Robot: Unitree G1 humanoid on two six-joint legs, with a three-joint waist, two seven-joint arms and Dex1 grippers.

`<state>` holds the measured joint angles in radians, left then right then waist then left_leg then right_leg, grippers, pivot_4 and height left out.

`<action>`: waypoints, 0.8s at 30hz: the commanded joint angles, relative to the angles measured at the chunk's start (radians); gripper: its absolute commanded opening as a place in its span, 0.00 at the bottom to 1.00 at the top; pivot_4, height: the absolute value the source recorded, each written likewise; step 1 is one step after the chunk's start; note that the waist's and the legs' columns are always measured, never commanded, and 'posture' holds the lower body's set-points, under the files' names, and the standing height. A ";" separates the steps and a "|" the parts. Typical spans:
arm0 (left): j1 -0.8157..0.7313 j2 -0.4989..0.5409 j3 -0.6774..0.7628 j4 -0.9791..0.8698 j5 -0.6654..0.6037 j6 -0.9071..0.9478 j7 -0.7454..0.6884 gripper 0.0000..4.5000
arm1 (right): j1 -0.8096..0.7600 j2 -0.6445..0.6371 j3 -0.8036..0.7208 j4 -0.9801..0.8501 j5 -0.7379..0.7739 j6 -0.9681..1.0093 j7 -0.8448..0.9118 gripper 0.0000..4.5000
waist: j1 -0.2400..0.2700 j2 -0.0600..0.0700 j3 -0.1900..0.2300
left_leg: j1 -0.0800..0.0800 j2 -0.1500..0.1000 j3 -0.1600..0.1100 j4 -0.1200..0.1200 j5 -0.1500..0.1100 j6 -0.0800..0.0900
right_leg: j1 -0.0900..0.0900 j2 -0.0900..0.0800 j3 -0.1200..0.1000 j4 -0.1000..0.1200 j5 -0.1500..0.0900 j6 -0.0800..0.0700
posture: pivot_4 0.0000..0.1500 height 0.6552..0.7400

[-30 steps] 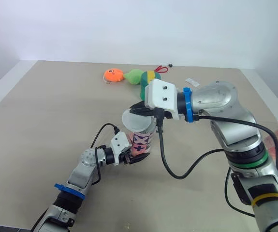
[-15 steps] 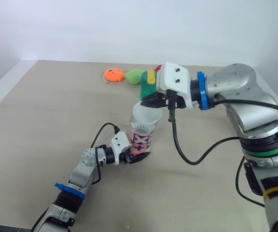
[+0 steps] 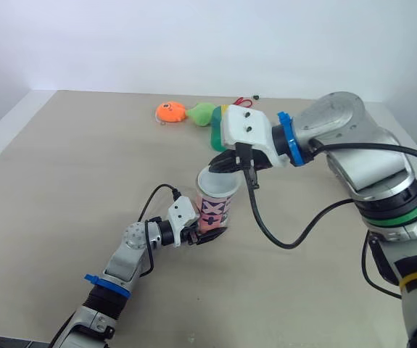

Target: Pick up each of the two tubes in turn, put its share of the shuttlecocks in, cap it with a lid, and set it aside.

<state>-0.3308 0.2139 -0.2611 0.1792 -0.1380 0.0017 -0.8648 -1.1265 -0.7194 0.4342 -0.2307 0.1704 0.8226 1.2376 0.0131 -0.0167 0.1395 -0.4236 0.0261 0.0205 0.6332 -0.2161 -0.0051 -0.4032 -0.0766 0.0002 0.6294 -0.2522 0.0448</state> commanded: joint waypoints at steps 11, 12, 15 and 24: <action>0.043 0.005 -0.042 0.073 0.036 0.041 0.007 0.72 | -0.030 0.032 -0.010 0.002 -0.013 -0.022 -0.012 0.01 | 0.000 0.000 0.000 | 0.000 0.000 0.000 0.001 0.000 0.000 | 0.002 0.001 0.000 0.001 0.002 0.003 | 1.00 1.00; 0.043 0.005 -0.043 0.072 0.036 0.040 0.008 0.72 | -0.030 0.034 -0.010 0.001 -0.014 -0.023 -0.012 0.01 | 0.000 0.000 0.000 | 0.000 0.000 0.000 0.001 0.000 0.000 | 0.003 0.001 0.000 0.001 0.003 0.003 | 1.00 1.00; 0.045 0.006 -0.044 0.071 0.037 0.039 0.007 0.72 | -0.029 0.038 -0.008 -0.001 -0.015 -0.027 -0.010 0.01 | 0.000 0.000 0.000 | 0.000 0.000 0.000 0.001 0.000 0.000 | 0.003 0.002 0.000 0.001 0.003 0.004 | 1.00 1.00; 0.045 0.006 -0.043 0.069 0.037 0.041 0.008 0.72 | -0.029 0.052 0.002 0.006 -0.023 -0.049 0.003 0.01 | 0.000 0.000 0.000 | 0.000 0.000 0.000 0.002 0.000 0.000 | 0.004 0.003 0.000 0.002 0.004 0.004 | 1.00 1.00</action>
<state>-0.3215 0.2133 -0.2608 0.1789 -0.1380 -0.0001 -0.8577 -1.1270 -0.6751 0.4342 -0.2112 0.1462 0.7956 1.2363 0.0128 -0.0166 0.1394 -0.4236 0.0264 0.0206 0.6355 -0.2160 -0.0050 -0.3995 -0.0736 0.0004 0.6312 -0.2483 0.0489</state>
